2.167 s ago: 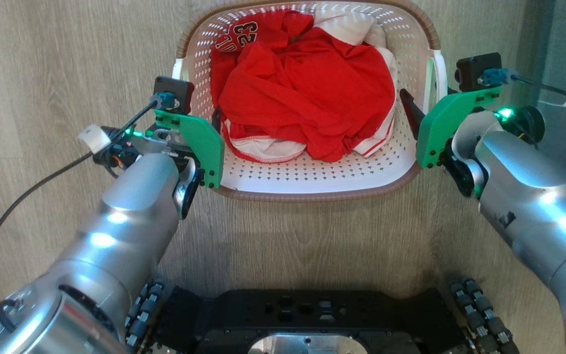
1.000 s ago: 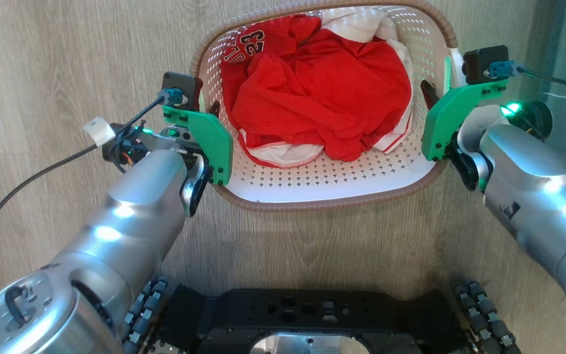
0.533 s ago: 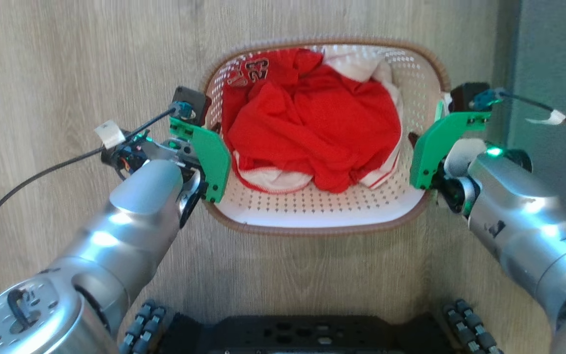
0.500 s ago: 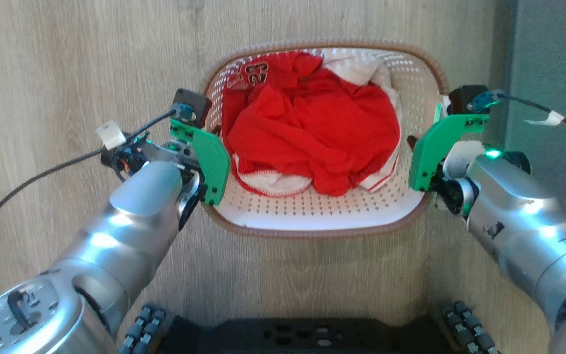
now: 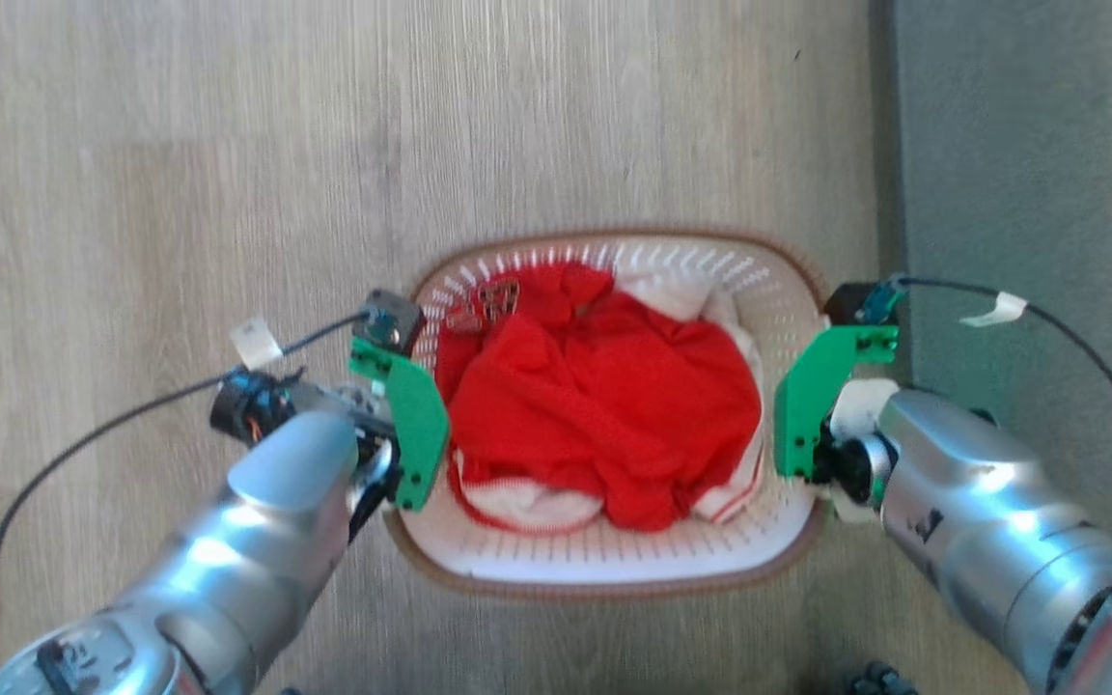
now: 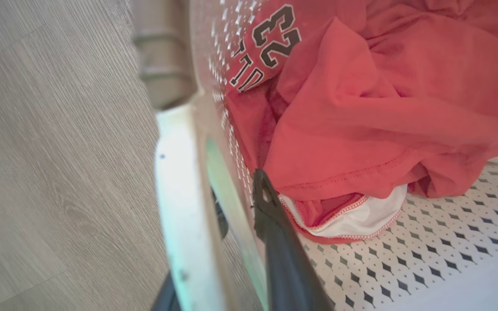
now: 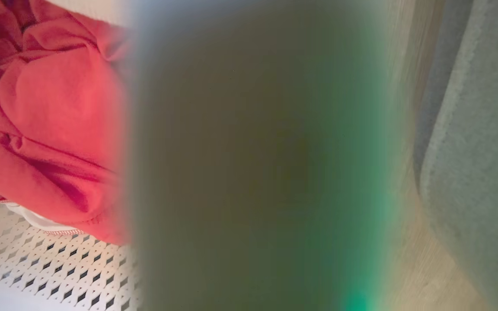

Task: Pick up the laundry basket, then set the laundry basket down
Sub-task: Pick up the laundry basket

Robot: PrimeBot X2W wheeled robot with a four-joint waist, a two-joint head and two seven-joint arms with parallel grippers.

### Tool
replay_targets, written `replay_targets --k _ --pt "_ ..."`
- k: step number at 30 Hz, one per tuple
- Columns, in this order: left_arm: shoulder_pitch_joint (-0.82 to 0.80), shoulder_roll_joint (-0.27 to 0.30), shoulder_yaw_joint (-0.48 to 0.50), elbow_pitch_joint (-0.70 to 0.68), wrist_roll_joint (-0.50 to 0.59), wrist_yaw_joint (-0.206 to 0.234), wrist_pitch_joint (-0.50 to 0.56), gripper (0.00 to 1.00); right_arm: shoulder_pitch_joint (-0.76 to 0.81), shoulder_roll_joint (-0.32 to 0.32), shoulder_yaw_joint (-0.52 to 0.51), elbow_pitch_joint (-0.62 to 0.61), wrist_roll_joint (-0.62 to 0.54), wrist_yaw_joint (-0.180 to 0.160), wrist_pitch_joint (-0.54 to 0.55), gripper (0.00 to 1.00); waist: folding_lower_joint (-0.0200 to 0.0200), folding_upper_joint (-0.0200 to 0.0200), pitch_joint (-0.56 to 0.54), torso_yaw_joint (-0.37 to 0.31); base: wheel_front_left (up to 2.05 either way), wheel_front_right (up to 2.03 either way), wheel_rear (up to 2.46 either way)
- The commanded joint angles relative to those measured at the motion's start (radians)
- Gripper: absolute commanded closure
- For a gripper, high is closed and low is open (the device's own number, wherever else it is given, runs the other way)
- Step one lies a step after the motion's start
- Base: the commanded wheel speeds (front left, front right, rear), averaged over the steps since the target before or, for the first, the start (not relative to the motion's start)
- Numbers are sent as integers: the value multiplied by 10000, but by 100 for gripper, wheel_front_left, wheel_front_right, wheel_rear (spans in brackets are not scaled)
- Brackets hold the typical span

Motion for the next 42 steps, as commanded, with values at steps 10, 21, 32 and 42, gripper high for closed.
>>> replay_targets --k 10,21,32,42 --pt "1268 267 -171 -1245 139 -253 1292 100 1012 350 576 -163 -435 71 1601 100 1 -1 -2097 -193 0 0 0" --pt "2243 956 -172 -2520 -218 -254 2652 100 1702 489 705 -365 -436 71 2725 100 1 -1 -3584 -198 0 0 0" --pt "2849 1363 -172 -3161 -529 -254 3186 100 2241 574 760 -341 -487 71 2941 100 1 -1 -4645 -97 0 0 0" --pt "3288 1473 -173 -3273 -674 -255 3340 100 2580 592 790 -429 -531 71 3056 100 1 -1 -5238 -9 0 0 0"
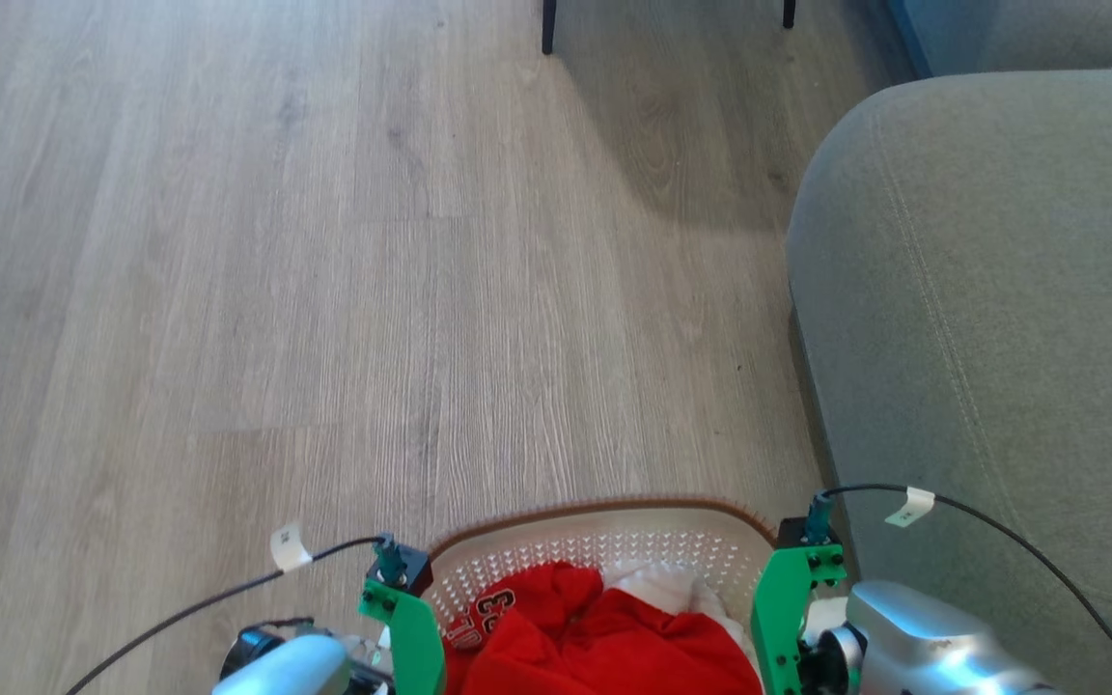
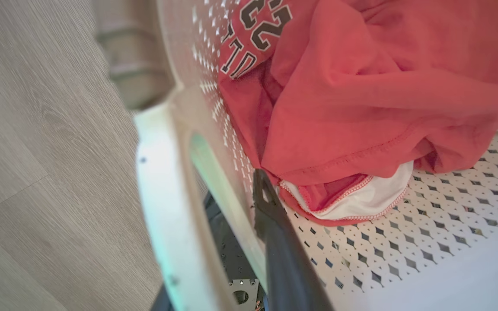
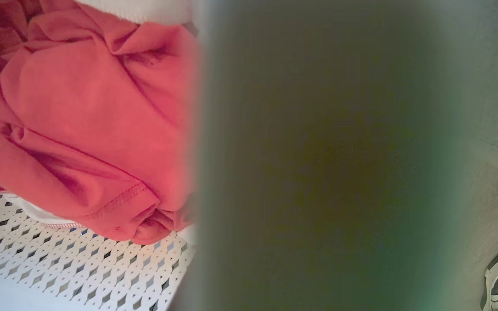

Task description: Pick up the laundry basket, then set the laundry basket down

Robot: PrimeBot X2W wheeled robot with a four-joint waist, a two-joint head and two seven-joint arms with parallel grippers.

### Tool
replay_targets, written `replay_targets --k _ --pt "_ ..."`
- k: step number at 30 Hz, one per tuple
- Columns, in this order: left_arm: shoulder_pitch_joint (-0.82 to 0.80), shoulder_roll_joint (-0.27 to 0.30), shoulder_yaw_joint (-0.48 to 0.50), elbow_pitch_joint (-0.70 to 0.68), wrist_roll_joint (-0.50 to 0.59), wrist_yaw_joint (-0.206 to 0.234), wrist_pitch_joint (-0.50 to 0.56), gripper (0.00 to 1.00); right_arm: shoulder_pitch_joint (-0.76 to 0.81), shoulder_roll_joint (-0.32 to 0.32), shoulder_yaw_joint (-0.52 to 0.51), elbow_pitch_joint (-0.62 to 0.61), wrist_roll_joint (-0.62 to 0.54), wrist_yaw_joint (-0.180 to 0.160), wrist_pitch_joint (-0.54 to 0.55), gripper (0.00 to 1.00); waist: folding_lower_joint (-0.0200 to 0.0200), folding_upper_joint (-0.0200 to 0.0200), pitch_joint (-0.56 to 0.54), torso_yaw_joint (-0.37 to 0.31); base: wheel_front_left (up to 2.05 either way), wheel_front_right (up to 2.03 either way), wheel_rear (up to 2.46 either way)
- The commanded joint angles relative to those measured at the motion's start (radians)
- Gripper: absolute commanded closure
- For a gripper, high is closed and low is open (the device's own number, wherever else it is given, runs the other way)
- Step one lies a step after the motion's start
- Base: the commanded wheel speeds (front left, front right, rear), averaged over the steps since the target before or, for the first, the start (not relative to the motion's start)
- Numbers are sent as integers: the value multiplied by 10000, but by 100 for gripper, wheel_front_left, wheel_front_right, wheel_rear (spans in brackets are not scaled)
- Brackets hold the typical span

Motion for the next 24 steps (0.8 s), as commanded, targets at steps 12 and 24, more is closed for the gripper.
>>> replay_targets --k 12,24 --pt "-386 17 0 -356 69 -260 -166 100 -152 213 140 -367 -200 75 -43 100 1 0 -69 28 0 0 0" --pt "-476 -49 0 -208 39 -261 -252 100 -278 213 135 -376 -45 75 -149 100 1 0 -49 -2 0 0 0"
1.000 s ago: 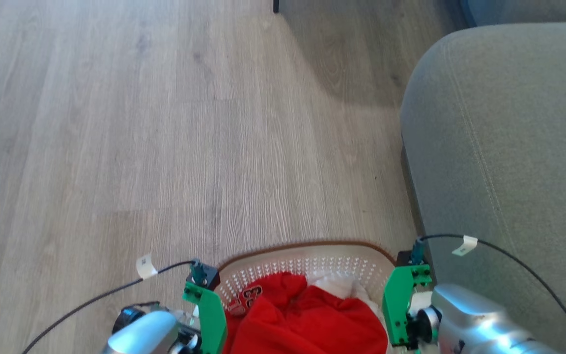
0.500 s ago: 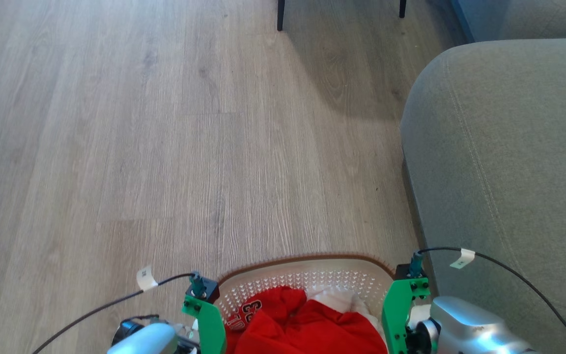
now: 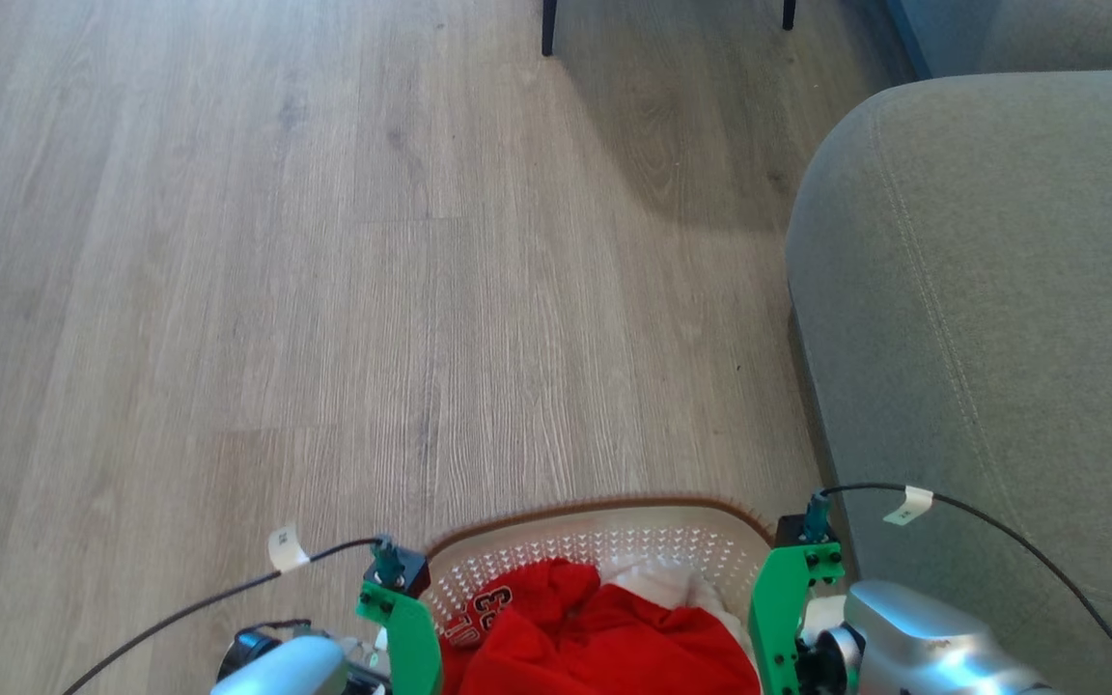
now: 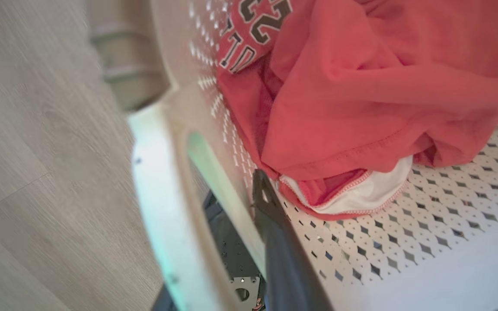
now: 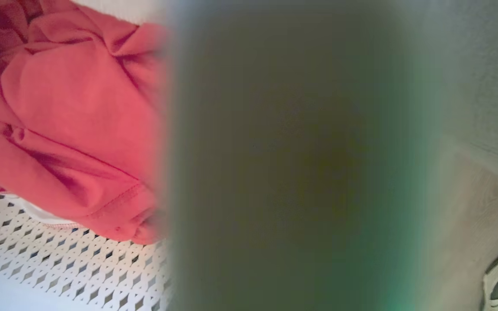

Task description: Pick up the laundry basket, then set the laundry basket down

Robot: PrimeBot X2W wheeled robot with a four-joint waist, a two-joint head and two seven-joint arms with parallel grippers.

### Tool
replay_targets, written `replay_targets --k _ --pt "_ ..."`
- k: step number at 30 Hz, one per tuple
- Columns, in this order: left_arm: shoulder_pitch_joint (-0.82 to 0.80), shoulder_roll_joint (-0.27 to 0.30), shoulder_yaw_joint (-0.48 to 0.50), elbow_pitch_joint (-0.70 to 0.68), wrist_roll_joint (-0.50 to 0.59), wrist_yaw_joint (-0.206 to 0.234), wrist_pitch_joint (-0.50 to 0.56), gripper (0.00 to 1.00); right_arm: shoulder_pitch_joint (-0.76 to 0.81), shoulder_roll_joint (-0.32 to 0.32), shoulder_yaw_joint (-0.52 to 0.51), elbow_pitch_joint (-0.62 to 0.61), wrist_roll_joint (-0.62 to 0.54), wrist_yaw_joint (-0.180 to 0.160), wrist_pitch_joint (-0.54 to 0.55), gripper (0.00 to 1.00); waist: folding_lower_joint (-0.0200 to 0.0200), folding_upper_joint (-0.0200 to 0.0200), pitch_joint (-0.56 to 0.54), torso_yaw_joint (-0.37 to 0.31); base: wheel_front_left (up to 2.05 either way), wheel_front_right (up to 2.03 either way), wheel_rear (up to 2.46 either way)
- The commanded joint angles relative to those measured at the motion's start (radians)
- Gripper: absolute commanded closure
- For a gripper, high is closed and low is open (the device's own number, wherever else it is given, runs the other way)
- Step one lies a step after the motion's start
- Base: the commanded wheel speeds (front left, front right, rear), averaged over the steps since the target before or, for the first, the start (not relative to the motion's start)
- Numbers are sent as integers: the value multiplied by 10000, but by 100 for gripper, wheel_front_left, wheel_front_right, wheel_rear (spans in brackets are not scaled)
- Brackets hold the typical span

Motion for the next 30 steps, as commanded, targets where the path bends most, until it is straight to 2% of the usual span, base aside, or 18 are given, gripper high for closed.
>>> replay_targets --k 1,30 --pt "-517 -65 38 -303 137 -251 -247 100 -328 209 109 -284 -38 75 -6 100 1 0 3 -1 0 0 0" --pt "-645 -157 38 -75 215 -251 -399 100 -372 210 131 -344 168 75 -111 100 1 0 82 -76 0 0 0"
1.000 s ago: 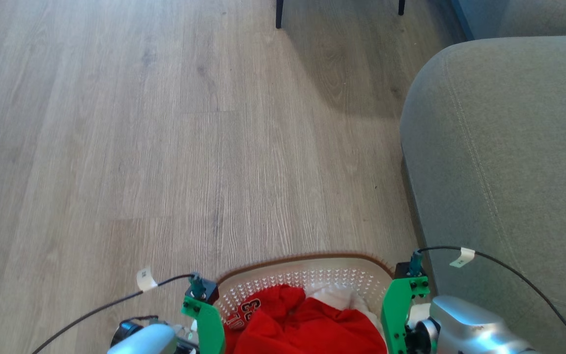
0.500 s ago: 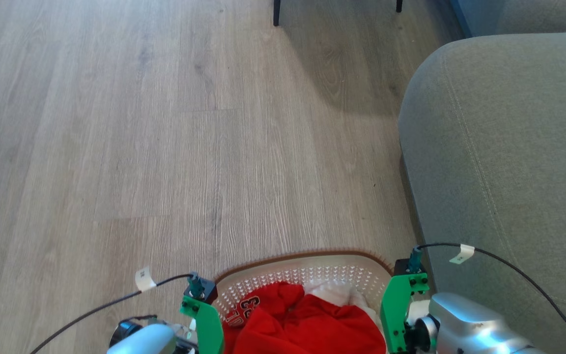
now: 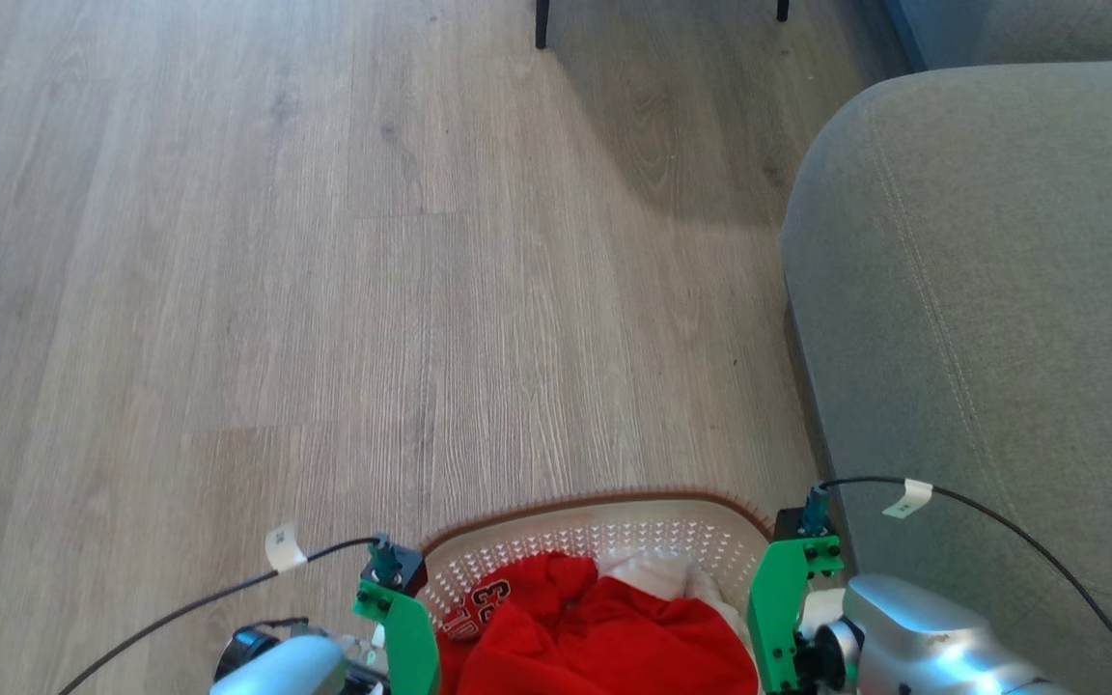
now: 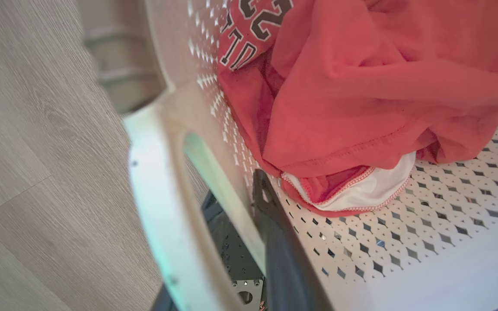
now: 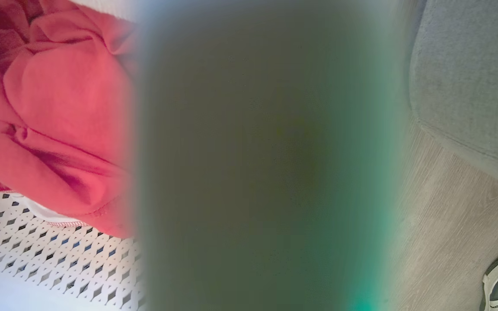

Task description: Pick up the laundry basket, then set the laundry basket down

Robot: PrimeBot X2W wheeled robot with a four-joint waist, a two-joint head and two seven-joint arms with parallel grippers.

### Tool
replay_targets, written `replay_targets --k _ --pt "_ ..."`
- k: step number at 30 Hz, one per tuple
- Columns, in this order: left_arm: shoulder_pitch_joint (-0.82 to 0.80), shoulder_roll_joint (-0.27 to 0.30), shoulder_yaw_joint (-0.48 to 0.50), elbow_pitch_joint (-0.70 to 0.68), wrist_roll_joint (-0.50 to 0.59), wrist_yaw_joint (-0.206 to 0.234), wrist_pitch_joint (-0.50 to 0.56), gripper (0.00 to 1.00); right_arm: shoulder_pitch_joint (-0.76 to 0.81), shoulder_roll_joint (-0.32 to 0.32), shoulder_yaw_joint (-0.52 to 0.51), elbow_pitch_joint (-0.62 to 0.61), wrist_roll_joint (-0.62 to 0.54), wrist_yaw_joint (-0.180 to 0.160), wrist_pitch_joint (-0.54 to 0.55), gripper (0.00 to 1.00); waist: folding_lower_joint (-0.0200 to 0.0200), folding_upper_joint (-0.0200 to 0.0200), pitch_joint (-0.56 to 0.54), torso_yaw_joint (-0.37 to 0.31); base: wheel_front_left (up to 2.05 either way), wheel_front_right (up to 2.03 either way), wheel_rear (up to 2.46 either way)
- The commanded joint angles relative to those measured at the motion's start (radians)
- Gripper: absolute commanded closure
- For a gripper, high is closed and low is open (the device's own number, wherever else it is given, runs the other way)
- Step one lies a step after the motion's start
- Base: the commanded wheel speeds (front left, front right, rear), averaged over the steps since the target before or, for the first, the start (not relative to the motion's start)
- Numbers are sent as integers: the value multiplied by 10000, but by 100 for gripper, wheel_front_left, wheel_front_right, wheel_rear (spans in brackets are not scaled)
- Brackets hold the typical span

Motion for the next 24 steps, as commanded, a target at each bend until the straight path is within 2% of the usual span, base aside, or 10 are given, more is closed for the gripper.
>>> replay_targets --k 1,24 --pt "-602 -117 74 -250 174 -240 -197 100 -259 214 65 -303 66 77 -9 100 0 0 -15 -1 0 0 0" --pt "-667 -98 74 -154 172 -240 -199 100 -280 214 78 -303 126 77 -14 100 0 0 -61 2 0 0 0"
